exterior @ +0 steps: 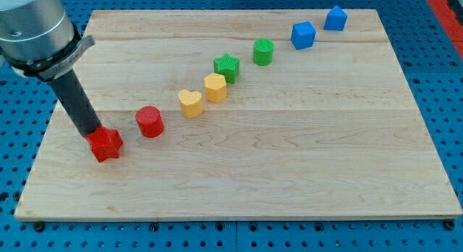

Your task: Move your arm towards the center left

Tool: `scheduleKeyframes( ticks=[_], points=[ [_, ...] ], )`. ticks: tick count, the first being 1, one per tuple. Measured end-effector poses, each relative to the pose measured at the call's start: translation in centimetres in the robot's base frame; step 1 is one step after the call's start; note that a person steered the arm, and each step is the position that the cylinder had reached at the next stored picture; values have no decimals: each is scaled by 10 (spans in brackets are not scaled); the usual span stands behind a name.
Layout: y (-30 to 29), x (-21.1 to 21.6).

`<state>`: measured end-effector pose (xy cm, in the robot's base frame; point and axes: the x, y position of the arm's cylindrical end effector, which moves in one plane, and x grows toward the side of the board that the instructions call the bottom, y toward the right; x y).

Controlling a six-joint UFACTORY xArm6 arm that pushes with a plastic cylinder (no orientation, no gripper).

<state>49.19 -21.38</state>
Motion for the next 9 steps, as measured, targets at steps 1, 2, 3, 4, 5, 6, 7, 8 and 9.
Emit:
scheduleKeyframes(
  ticks=[1, 2, 3, 4, 5, 6, 7, 8, 9],
  points=[
    [0, 14],
    [-6, 22],
    [-38, 23],
    [-86, 32],
    [-91, 47],
    [-90, 86],
    [-91, 79],
    [-88, 33],
    [-69, -22]
  ],
)
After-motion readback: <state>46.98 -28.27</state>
